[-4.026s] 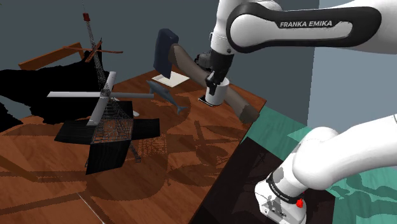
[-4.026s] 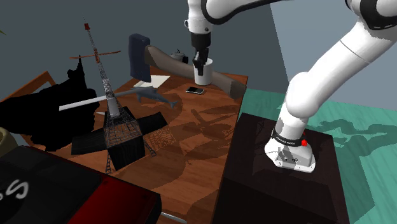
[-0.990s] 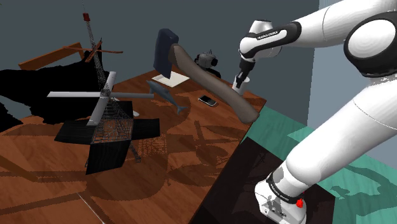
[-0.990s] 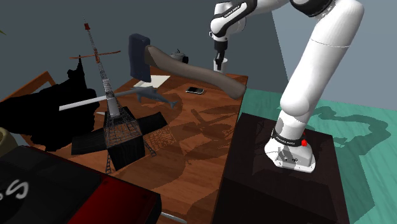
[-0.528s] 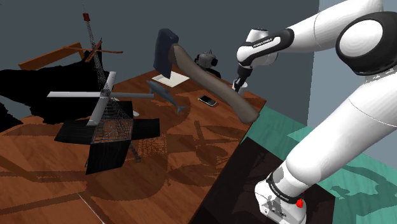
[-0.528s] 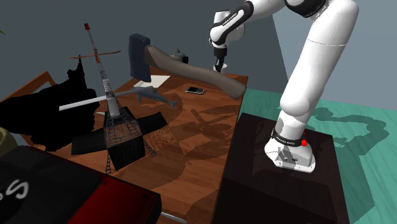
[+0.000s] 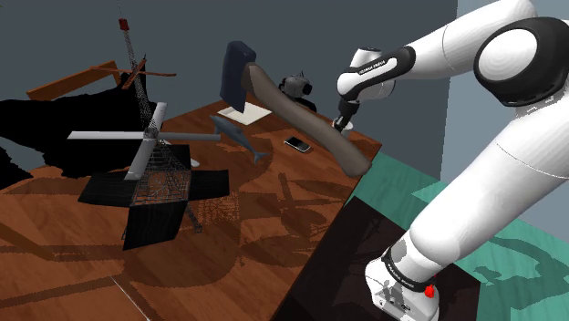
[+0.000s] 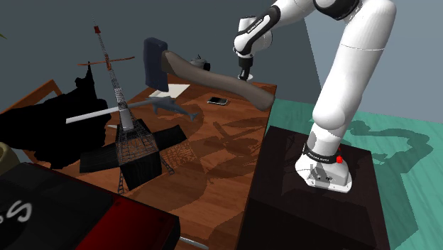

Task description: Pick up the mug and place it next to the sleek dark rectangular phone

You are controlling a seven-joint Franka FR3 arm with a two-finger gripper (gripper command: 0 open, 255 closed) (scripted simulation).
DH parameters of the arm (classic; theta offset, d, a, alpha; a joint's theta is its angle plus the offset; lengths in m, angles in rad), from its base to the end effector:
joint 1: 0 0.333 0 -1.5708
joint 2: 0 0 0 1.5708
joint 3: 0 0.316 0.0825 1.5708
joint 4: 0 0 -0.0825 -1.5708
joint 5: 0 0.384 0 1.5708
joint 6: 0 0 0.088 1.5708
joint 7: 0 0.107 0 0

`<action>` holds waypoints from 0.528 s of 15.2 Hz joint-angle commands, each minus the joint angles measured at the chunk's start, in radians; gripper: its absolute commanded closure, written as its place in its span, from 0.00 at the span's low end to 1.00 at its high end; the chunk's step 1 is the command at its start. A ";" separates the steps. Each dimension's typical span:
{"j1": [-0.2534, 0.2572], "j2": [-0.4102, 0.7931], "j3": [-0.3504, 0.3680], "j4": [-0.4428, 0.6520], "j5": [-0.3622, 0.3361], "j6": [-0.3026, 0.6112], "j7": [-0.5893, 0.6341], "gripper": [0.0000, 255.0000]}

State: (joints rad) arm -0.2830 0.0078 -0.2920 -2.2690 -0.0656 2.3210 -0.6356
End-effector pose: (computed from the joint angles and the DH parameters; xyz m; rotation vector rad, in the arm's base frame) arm 0.4386 -0.2856 0.3592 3.0700 0.1603 0.0114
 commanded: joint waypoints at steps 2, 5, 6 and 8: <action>0.000 0.000 0.000 0.000 0.000 0.000 0.000 1.00; 0.000 0.000 0.000 0.000 0.000 0.000 0.000 0.00; 0.000 0.000 0.000 0.000 0.000 0.000 0.000 0.00; 0.000 0.000 0.000 0.000 0.000 0.000 0.000 0.00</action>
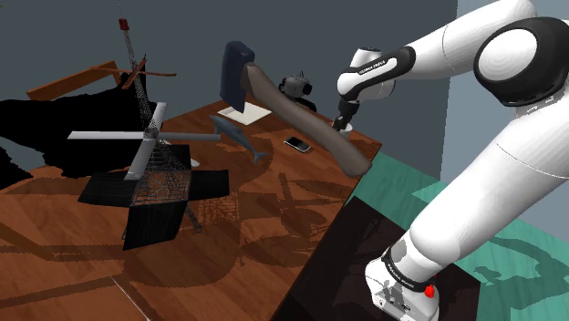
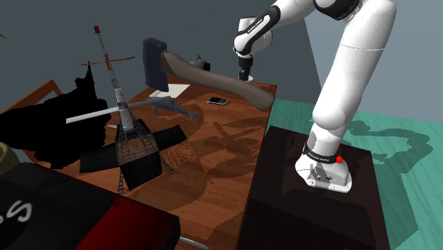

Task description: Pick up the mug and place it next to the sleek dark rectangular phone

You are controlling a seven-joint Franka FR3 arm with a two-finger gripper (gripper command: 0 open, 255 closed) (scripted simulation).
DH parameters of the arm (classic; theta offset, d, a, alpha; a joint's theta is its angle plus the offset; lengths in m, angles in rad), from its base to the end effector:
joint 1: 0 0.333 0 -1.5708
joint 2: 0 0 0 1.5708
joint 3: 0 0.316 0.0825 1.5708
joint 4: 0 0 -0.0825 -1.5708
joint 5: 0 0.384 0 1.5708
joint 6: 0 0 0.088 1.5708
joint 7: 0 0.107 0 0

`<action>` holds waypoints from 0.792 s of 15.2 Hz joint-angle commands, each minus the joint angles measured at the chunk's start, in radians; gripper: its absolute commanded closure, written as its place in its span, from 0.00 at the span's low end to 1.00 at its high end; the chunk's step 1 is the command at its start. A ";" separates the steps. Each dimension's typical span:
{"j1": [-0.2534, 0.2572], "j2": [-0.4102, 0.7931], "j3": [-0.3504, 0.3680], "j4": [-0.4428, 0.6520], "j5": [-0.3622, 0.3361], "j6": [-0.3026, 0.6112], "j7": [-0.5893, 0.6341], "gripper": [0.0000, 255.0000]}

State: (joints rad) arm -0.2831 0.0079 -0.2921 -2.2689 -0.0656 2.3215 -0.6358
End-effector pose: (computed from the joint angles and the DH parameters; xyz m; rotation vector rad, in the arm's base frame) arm 0.4386 -0.2857 0.3592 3.0697 0.1603 0.0120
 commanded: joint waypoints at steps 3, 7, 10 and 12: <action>0.003 -0.042 0.003 0.026 -0.012 -0.067 0.009 0.00; 0.005 -0.075 0.006 0.054 -0.020 -0.127 0.016 0.00; 0.005 -0.075 0.006 0.054 -0.020 -0.127 0.016 0.00; 0.005 -0.075 0.006 0.054 -0.020 -0.127 0.016 0.00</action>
State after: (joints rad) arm -0.2784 -0.0665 -0.2860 -2.2150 -0.0856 2.1952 -0.6201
